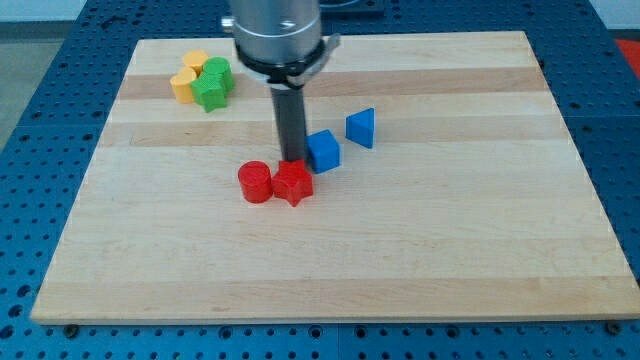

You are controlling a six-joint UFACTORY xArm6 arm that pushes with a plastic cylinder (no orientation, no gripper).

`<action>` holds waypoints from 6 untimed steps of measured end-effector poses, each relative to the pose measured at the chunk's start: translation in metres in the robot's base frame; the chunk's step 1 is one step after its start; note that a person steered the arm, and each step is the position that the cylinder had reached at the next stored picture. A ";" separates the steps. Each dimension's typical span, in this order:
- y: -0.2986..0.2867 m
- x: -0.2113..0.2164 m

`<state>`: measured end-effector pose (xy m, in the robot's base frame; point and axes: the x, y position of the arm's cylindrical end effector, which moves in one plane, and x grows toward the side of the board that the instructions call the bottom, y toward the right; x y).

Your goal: Point at the red circle

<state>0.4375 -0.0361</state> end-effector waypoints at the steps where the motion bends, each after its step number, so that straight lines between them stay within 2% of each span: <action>1: 0.023 -0.004; 3: 0.050 -0.004; 4: 0.053 0.022; 5: 0.047 0.085; 6: -0.025 0.102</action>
